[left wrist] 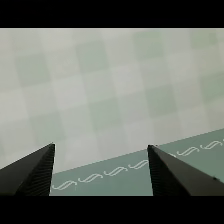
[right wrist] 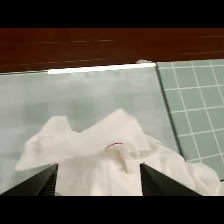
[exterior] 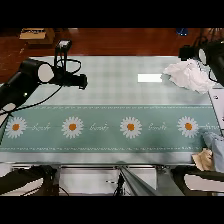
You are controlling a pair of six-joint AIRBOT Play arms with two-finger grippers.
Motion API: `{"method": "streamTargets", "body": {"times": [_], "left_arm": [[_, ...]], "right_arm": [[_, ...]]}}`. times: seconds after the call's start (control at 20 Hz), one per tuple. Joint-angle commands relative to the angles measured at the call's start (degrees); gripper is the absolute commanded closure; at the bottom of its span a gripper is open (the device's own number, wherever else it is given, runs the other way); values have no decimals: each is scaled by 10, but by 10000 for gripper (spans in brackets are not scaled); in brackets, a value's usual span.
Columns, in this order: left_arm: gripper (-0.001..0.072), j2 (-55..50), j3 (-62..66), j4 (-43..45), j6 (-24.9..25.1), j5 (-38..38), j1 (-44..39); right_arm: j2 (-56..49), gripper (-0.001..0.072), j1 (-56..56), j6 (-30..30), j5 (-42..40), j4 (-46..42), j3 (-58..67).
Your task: Fold the shirts.
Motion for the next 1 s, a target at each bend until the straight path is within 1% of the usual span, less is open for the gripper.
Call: {"method": "streamTargets", "body": {"times": [0.0, 0.1, 0.15, 0.2, 0.25, 0.4, 0.5, 0.6, 0.65, 0.7, 0.75, 0.8, 0.85, 0.95], "left_arm": [[-2, 1, 3, 0, 1, -7, 0], [-2, 1, 3, 0, 1, -8, 0], [-2, 1, 3, 0, 1, -9, 0], [-2, 1, 3, 0, 1, -9, 0], [-2, 2, 3, 0, 1, -10, 0], [-2, 2, 3, 0, 1, -25, 0], [-2, 3, 3, 0, 1, -26, 0], [-2, 3, 3, 0, 1, -28, 0], [0, 3, 3, 0, 1, -28, 0], [16, 3, 3, 0, 1, -28, 0], [16, 3, 3, 0, 1, -28, 0], [16, 3, 5, 0, 1, -29, 0], [16, 3, 11, 0, 1, -36, 0], [16, 3, 35, 0, 1, -57, 0]], "right_arm": [[-36, 118, -79, 20, -2, 20, 3], [-59, 118, -120, -64, 8, 128, 3], [-71, 118, -135, -97, 11, 171, 3], [-83, 118, -144, -118, 15, 198, 3], [-95, 118, -151, -130, 18, 212, 3], [-133, 111, -151, -138, 15, 229, 3], [-161, 111, -151, -147, 16, 266, 3], [-187, 126, -151, -151, 17, 299, 3], [-195, 177, -151, -157, 16, 309, 3], [-198, 364, -151, -163, 14, 309, 3], [-197, 621, -151, -168, 14, 310, 3], [-191, 674, -151, -170, 14, 313, 3], [-179, 674, -151, -182, 13, 312, 3], [-135, 675, -151, -233, 6, 313, 3]]}}
